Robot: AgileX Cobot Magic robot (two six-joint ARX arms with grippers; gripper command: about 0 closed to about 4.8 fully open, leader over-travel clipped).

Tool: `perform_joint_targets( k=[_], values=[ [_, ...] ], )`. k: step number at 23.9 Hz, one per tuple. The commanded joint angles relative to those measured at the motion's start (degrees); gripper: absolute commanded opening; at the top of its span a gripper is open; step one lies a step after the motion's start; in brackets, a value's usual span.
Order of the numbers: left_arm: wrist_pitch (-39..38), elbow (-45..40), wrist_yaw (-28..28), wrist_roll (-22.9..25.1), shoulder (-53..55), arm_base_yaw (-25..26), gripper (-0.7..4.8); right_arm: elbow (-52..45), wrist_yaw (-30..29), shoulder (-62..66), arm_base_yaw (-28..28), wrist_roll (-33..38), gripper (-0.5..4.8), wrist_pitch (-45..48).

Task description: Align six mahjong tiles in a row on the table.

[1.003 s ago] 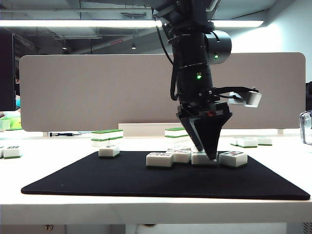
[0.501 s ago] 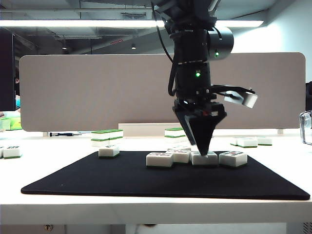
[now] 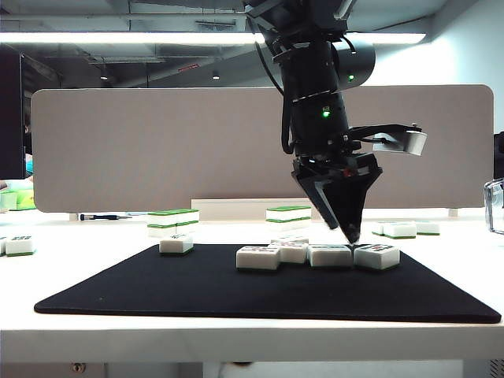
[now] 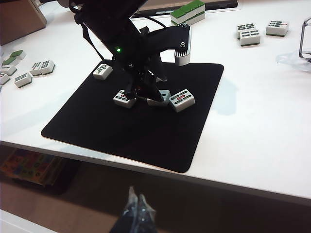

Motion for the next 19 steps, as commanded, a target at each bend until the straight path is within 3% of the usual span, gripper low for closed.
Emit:
perform_joint_targets(
  k=[1,7,10,19],
  values=[
    [-0.7,0.2,0.6,-0.2,0.3,0.0,3.05,0.2,-0.1,-0.6,0.0,-0.1,-0.01,0.7],
    [-1.0,0.2,0.4,-0.2,1.4,0.5,3.02,0.2,-0.1,-0.6,0.0,-0.1,-0.01,0.7],
    [-1.0,0.2,0.4,-0.2,1.4,1.0,2.64,0.2,-0.1,-0.6,0.0,-0.1,-0.01,0.7],
    [-1.8,-0.1,2.1,-0.2,2.5,1.7,2.63,0.2,-0.1,-0.6,0.0,-0.1,-0.01,0.7]
  ],
)
